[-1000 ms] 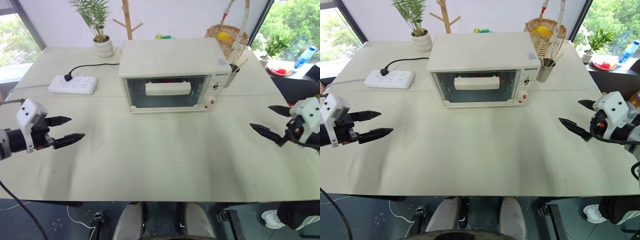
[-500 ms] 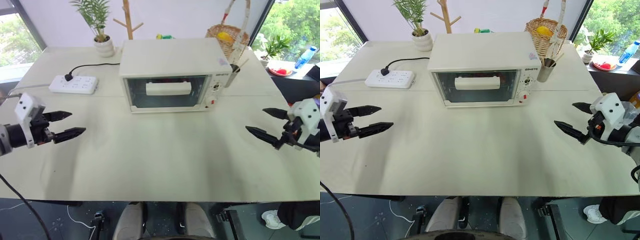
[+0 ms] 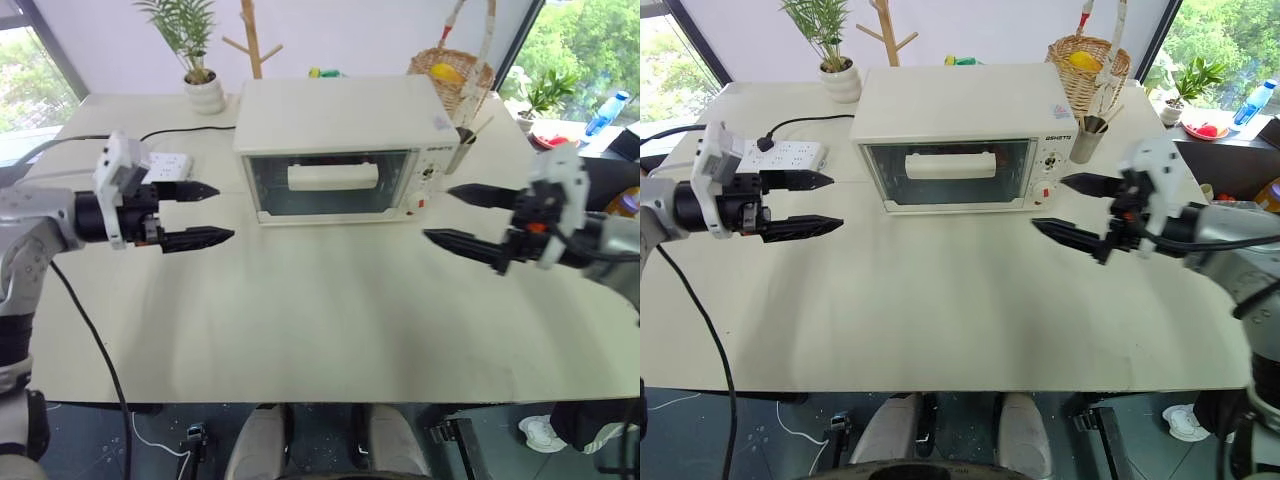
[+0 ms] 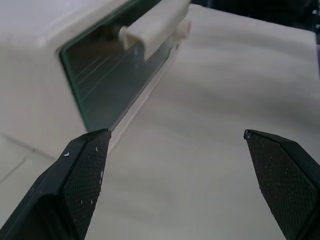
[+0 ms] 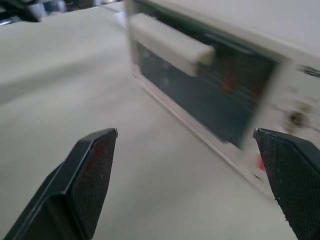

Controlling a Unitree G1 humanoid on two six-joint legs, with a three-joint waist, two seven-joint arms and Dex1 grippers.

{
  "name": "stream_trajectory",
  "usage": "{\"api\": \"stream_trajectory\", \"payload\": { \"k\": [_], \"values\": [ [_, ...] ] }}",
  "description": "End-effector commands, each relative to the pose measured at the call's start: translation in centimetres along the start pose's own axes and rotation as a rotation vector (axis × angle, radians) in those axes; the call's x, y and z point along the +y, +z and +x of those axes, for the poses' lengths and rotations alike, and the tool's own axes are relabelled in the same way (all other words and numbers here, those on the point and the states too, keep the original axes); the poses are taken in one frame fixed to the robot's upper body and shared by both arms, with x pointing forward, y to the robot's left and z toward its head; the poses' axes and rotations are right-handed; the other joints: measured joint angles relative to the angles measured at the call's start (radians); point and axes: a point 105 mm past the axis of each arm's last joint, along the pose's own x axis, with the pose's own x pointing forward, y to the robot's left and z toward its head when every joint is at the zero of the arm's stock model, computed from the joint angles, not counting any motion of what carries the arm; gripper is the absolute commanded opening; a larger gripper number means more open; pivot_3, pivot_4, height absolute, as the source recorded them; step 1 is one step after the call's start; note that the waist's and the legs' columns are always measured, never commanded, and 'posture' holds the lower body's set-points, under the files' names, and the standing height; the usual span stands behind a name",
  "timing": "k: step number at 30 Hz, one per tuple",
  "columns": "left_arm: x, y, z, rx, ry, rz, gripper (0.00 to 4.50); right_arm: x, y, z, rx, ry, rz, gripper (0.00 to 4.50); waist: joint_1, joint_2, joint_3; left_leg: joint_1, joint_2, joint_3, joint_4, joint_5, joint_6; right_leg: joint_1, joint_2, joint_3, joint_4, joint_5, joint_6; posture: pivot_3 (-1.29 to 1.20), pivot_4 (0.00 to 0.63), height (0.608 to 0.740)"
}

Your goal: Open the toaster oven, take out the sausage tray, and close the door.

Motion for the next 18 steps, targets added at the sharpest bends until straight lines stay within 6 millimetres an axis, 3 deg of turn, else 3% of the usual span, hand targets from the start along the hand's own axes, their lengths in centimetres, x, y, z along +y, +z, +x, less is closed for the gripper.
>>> {"api": "stream_trajectory", "payload": {
  "k": [1, 9, 18],
  "values": [
    [-0.2, 1.3, 0.8, -0.023, -0.048, 0.054, 4.50, 0.7, 0.7, 2.4, -0.033, 0.022, -0.014, 4.47, 0.000, -0.001, 0.000, 0.000, 0.000, 0.000, 0.000, 0.000, 0.000, 0.000, 0.000, 0.000, 0.000, 0.000, 0.001, 0.00, 0.150, 0.740],
    [-0.2, 1.4, 1.5, -0.030, -0.060, 0.080, 4.50, -0.8, -0.3, 6.7, -0.016, 0.022, -0.019, 4.47, -0.002, -0.003, 0.002, -0.001, -0.001, 0.001, 0.000, 0.000, 0.000, -0.001, 0.000, 0.001, 0.000, 0.002, 0.003, 0.00, 0.150, 0.740],
    [0.2, 1.5, 0.8, -0.042, -0.014, 0.081, 4.50, -2.2, -0.3, 8.4, -0.010, 0.024, -0.053, 4.47, -0.004, -0.002, 0.002, -0.001, -0.001, 0.001, 0.000, 0.000, 0.000, -0.002, 0.000, 0.001, 0.001, 0.002, 0.003, 0.00, 0.150, 0.740]
  ]
}}
